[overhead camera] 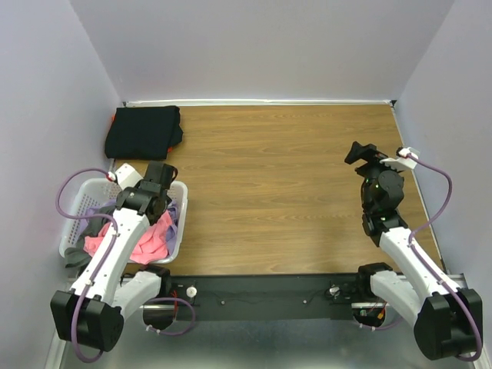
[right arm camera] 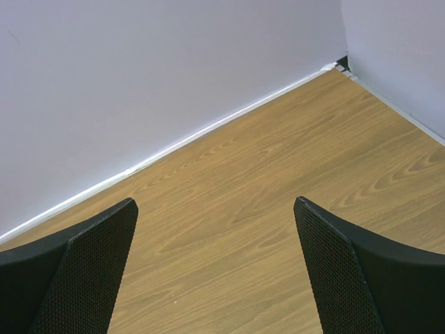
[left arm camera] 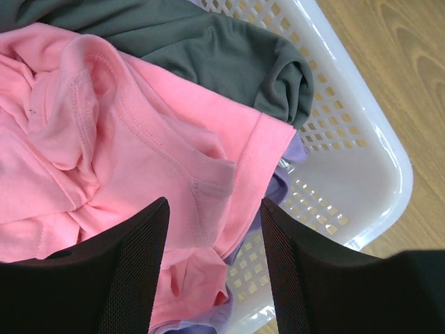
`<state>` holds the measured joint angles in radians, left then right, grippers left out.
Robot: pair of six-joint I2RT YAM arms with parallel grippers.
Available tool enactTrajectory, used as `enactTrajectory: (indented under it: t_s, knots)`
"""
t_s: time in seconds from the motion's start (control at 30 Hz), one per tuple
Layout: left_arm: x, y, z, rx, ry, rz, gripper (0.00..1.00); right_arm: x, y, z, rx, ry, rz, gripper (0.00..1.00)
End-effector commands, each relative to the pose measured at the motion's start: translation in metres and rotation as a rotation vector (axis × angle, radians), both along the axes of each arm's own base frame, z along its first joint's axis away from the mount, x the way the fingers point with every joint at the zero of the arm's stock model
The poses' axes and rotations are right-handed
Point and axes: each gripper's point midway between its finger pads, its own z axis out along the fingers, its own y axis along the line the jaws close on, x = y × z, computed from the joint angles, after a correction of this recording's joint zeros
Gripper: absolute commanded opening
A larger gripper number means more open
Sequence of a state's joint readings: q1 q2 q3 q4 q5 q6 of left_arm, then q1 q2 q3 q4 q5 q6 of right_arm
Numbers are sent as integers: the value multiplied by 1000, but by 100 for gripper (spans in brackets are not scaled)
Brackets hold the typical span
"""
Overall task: Fold and stack the t-shirts
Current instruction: Grab the tshirt from the pile
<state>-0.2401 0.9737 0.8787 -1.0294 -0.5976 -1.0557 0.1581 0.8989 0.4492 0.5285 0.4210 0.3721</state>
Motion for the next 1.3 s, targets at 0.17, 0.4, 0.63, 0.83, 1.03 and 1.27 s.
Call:
enactTrajectory:
  t_s: [0.17,0.4,0.63,0.83,1.03,1.27]
  knots:
    - [2,2,-13,39,77,-1,62,-8,-7,1,-20,-4,-50,100]
    - [3,-5,-25,29,134,-57,17,-10,-7,1,-27,-6,-53,100]
    - [11,-14,-20,-11,79,-117,0,-11,-7,2,-34,-8,-54,100]
    - [38,-27,23,-30,-173,-244,0,-8,-5,-1,-38,6,-44,100]
    - [50,-51,103,-93,-643,-408,0,1,2,-4,-42,25,-12,100]
    - [42,-56,169,-11,-981,-520,0,13,11,-10,-43,55,28,100]
